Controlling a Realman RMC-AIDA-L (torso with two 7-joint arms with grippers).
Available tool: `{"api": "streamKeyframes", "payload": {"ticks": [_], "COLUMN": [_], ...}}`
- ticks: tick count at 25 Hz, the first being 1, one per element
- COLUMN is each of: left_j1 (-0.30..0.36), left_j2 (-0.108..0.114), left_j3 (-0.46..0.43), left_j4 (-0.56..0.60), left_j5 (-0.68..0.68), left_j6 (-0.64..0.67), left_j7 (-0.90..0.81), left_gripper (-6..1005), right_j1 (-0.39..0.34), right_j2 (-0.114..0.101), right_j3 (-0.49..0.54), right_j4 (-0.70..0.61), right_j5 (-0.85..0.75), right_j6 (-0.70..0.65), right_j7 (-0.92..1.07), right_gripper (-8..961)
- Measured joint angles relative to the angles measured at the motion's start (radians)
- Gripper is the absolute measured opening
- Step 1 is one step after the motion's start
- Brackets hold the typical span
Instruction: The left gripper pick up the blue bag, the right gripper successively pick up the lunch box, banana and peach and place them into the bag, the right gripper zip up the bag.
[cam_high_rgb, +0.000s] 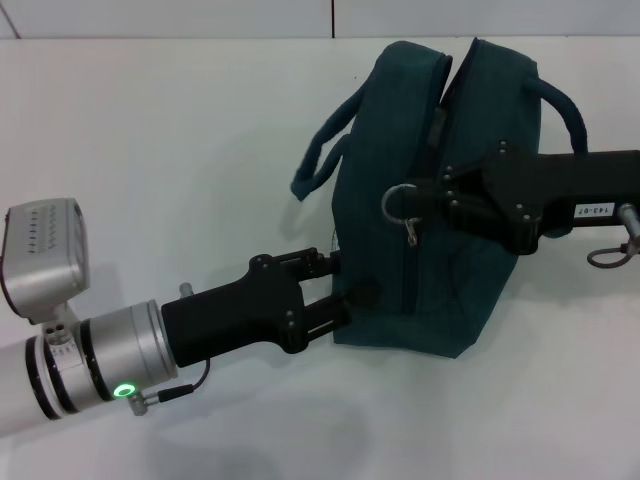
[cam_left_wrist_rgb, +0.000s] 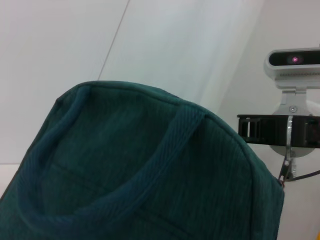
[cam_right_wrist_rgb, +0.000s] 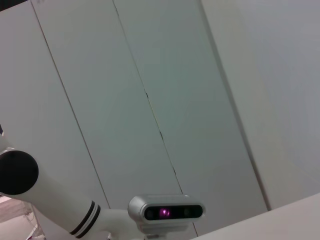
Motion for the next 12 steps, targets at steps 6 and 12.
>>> {"api": "streamKeyframes", "payload": {"ticks": [6, 12], "left_j1": [0.002, 0.005], "left_j2": [-0.001, -0.004], "left_j3": [0.0, 0.001], "left_j4": [-0.034, -0.059], "left_j5": [-0.038, -0.05], "left_j6": [-0.007, -0.019], "left_j7": [0.048, 0.113], "left_gripper": [475, 252], "right_j1": [-0.013, -0.028], "right_j2": [0.0, 0.001], "right_j3": [0.009, 0.009], "right_j4": [0.004, 0.004], "right_j5": [0.025, 0.048], "right_j6": [0.015, 0.057], "right_j7": [-0.03, -0.055], "right_gripper": [27, 28]}}
